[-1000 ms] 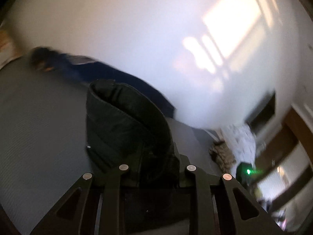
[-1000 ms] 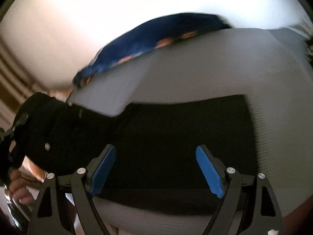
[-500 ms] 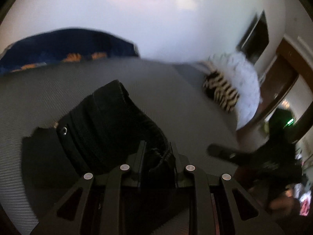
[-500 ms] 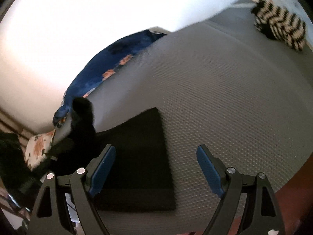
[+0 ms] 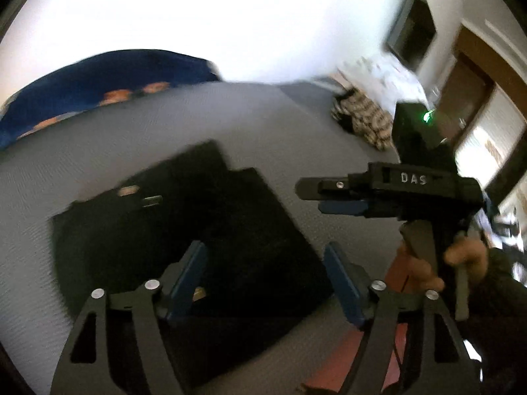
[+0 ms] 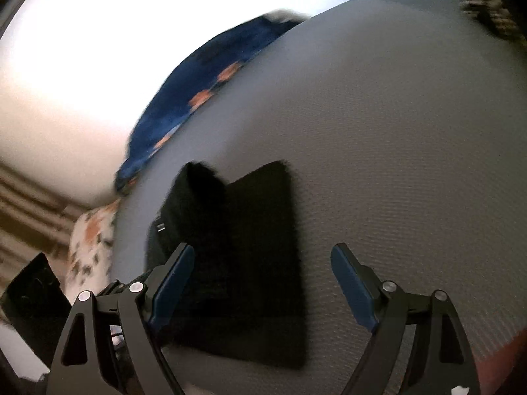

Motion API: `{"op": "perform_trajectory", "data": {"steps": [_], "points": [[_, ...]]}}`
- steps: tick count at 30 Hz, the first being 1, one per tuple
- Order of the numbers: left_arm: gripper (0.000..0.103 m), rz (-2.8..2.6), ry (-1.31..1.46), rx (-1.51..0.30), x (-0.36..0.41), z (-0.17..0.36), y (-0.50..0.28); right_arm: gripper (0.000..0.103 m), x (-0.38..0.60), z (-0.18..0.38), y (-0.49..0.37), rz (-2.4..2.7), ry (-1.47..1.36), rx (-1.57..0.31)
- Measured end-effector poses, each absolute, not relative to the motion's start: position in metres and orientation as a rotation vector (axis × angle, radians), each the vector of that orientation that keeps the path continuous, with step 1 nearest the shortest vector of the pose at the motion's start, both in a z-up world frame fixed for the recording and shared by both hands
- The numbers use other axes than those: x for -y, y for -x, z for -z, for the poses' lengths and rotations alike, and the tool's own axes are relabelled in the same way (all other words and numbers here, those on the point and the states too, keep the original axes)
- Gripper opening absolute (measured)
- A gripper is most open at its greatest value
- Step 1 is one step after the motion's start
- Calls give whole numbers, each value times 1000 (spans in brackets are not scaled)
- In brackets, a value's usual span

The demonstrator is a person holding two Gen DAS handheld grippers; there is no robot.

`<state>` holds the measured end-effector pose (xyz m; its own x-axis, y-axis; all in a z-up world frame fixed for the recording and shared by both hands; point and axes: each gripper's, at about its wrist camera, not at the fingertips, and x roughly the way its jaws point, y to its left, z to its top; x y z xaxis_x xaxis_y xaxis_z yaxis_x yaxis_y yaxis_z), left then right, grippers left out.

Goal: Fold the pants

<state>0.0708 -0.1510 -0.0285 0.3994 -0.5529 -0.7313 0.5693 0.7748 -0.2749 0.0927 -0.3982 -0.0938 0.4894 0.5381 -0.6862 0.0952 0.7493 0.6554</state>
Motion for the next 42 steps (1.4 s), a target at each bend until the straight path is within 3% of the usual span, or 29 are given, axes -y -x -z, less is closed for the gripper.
{"op": "perform_trajectory", "data": {"steps": [13,21,35,42], "points": [[76,195,277,-1012,-27,59,-94,82,355,127,-162,-560,-682,-1116],[76,140,223,-1052,-24,79,-98,68,325,127,-172,-584,-607,-1138],[76,74,156,-1052,-17,82,-107,66,321,136,-197,-665,-646,-1177],[76,68,120,-1063,-11,85,-109,58,318,138,-196,-630,-661,-1184]]}}
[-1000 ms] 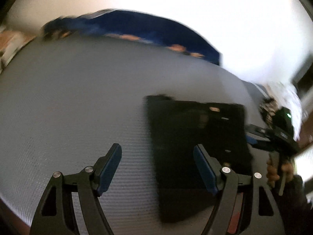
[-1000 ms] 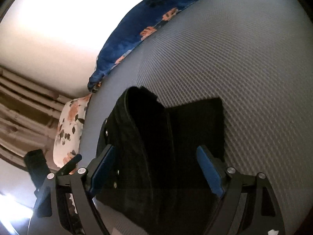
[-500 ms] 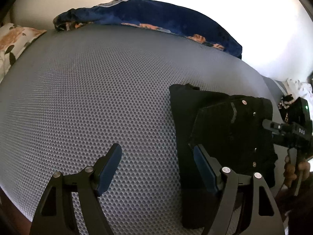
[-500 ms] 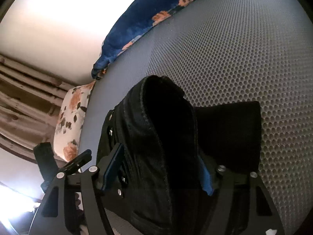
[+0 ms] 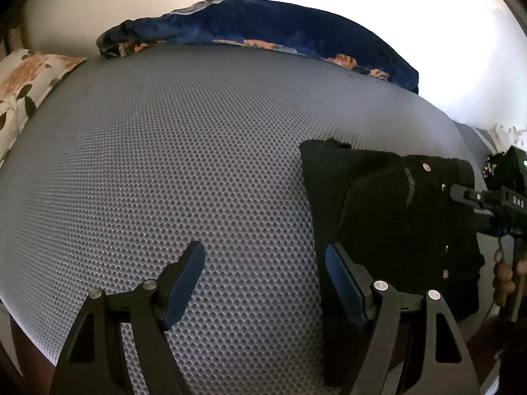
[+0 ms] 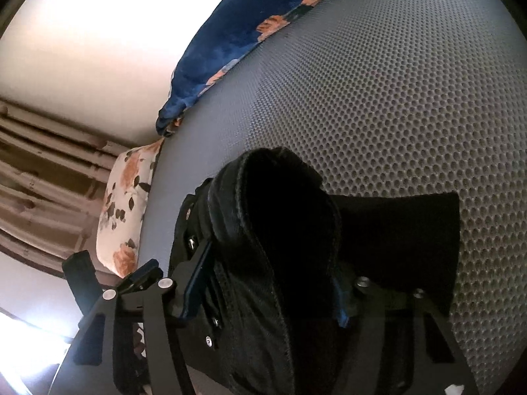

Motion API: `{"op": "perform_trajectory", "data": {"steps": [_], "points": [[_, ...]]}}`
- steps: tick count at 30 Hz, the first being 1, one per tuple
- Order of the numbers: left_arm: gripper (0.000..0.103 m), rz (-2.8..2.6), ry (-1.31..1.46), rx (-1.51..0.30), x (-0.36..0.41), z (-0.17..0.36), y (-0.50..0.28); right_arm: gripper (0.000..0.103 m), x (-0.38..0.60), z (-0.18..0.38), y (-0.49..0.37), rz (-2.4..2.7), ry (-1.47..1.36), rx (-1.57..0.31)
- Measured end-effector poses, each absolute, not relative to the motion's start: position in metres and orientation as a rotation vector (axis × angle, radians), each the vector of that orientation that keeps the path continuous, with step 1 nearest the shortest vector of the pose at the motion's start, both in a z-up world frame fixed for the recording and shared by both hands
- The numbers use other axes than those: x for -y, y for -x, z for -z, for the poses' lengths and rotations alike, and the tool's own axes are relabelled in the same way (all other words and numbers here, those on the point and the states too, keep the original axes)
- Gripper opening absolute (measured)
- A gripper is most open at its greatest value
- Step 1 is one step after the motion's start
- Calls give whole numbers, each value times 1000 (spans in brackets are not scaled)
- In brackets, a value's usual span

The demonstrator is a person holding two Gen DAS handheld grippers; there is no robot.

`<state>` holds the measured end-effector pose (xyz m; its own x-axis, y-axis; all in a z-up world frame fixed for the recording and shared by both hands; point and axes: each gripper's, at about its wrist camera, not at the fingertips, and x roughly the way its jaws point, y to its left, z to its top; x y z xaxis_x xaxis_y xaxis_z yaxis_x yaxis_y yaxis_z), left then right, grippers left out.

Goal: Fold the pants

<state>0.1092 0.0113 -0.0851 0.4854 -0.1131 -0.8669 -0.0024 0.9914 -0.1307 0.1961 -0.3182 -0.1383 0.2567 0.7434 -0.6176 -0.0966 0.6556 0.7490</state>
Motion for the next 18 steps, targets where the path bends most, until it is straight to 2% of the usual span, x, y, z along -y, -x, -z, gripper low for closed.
{"op": "perform_trajectory", "data": {"steps": [4,6,9,13,14,18], "points": [[76,63,101,-1063,-11,84,-110,54,315,138,-202,-620,-668,-1190],[76,61,110,-1064,-12,84,-110,37,314,137,-200,-604,-683,-1190],[76,53,129,-1063,-18,83,-108,27,312,125,-192,-540,-686,-1173],[76,54,147,-1055,-22,81,-109,20,313,96,-174,-502,-694,-1121],[76,58,148,-1052,-21,79,-110,15,315,88,-170,-497,-694,-1103],[76,85,145,-1033,-13,73,-114,14,327,70,-154,-452,-681,-1060]]}}
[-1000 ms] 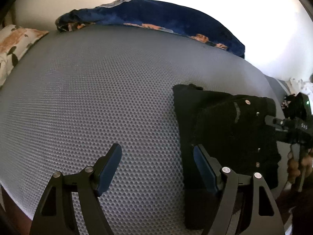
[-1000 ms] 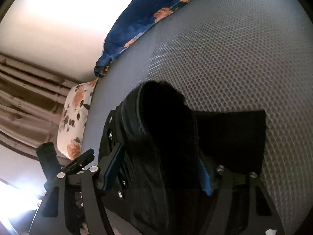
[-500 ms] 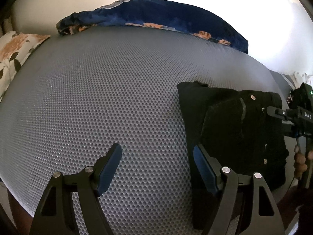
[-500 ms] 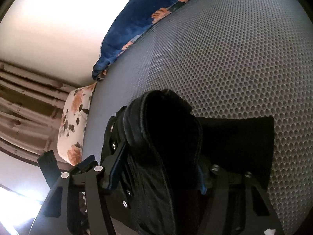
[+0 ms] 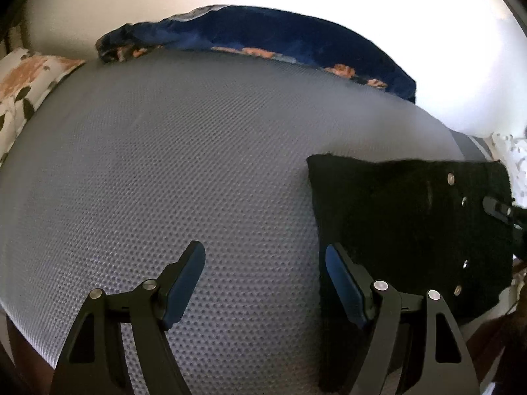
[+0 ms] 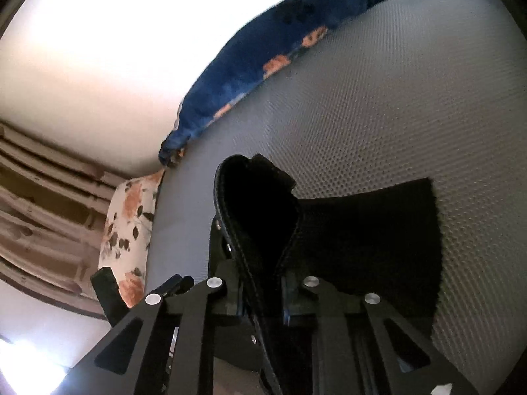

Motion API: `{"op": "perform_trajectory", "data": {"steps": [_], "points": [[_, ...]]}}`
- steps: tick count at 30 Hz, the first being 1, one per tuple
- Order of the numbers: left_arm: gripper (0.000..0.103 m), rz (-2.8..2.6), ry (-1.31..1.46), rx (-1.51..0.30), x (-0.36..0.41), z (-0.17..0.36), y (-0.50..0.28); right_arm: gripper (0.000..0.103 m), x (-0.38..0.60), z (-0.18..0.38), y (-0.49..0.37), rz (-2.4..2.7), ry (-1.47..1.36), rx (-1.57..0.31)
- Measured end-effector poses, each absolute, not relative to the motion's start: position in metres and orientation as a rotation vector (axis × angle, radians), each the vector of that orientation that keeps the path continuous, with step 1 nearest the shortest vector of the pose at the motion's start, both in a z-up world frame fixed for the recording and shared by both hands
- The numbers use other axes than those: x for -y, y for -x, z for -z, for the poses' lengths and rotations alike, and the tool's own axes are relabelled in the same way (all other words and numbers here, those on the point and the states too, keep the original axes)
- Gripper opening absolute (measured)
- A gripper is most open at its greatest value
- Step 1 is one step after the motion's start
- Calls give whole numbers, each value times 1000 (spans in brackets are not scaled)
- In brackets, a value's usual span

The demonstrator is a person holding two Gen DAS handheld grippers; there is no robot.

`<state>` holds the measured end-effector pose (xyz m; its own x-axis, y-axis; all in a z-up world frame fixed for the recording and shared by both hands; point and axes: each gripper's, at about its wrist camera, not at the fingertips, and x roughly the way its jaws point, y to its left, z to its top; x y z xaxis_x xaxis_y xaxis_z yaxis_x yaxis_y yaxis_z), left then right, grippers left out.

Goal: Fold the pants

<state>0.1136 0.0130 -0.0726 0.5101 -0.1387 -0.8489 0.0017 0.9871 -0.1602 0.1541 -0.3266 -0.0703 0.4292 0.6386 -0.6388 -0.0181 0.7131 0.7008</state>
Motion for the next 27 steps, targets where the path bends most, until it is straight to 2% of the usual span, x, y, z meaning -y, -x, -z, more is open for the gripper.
{"op": "perform_trajectory", "data": {"steps": [10,13,15,20,23,27], "points": [[76,205,25,-1028,47,75,-118,15,386,135,-131,-225,-794,-1076],[76,239,-14,-1069,64,91,-118,20,386,137,-133,-220,-792,-1075],[76,225,-45,-1088,71,101,-118,30,384,132,-132,-210,-769,-1078],[76,256,-5,-1119,69,109,-113,41,378,121,-107,-174,-684,-1097],[76,271,-8,-1122,70,110,-104,52,372,119,-78,-136,-599,-1131],[76,289,-19,-1125,73,111,-87,54,369,122,-52,-127,-596,-1137]]}}
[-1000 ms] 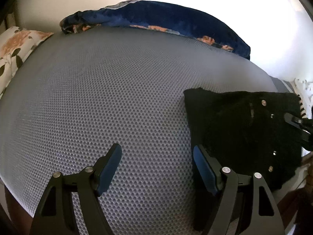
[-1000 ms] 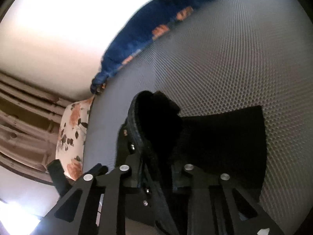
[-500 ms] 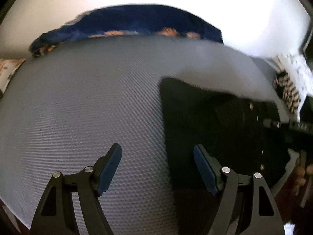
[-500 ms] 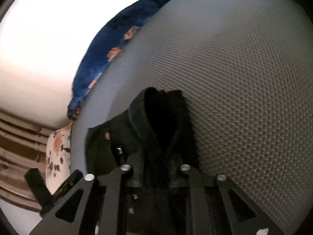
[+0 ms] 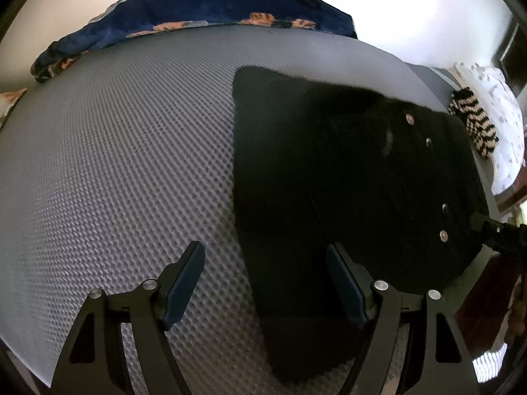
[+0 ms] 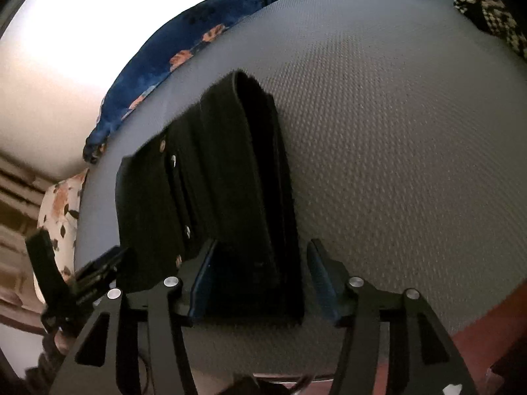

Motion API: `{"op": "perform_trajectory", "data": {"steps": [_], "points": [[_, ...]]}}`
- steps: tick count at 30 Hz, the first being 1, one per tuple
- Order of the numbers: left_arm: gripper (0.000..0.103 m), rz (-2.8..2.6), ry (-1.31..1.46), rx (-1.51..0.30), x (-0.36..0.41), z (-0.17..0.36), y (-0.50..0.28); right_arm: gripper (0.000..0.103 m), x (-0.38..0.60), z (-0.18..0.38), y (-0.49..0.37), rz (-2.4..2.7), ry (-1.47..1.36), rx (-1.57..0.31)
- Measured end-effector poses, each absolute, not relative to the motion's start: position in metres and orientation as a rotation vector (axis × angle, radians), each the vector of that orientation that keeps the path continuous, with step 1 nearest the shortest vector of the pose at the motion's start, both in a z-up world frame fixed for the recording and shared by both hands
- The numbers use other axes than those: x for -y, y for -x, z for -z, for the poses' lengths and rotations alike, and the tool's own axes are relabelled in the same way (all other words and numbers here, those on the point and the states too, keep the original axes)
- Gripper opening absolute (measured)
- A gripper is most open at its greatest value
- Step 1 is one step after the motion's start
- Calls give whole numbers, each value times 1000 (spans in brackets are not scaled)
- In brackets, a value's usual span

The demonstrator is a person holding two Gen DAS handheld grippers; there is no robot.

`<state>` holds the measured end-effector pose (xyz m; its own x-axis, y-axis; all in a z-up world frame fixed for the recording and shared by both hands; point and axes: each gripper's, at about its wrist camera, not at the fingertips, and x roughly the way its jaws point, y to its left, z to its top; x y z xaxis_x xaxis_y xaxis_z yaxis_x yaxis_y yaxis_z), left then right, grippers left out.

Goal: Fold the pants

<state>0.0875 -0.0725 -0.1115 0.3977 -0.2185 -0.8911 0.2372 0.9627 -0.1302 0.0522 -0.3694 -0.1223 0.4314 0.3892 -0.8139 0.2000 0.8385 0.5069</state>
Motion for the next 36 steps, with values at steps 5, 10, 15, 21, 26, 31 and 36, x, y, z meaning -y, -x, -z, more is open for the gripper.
{"op": "perform_trajectory", "data": {"steps": [5,10,15,21,26,31,36], "points": [[76,286,-45,-1106,79,115,-72,54,369,130,-50,-109,-618,-1162],[76,309,-22,-1129,76,114,-77,55,368,130,-62,-134,-608,-1194],[76,320,29,-1119,62,105,-83,58,377,130,-71,-193,-650,-1200],[76,314,92,-1132,48,101,-93,63,390,138,-83,-282,-712,-1196],[76,311,91,-1138,48,100,-99,63,397,139,-93,-318,-729,-1192],[76,319,77,-1151,54,102,-104,63,394,139,-104,-348,-689,-1192],[76,345,96,-1168,58,106,-108,64,394,141,-113,-407,-705,-1188]]}}
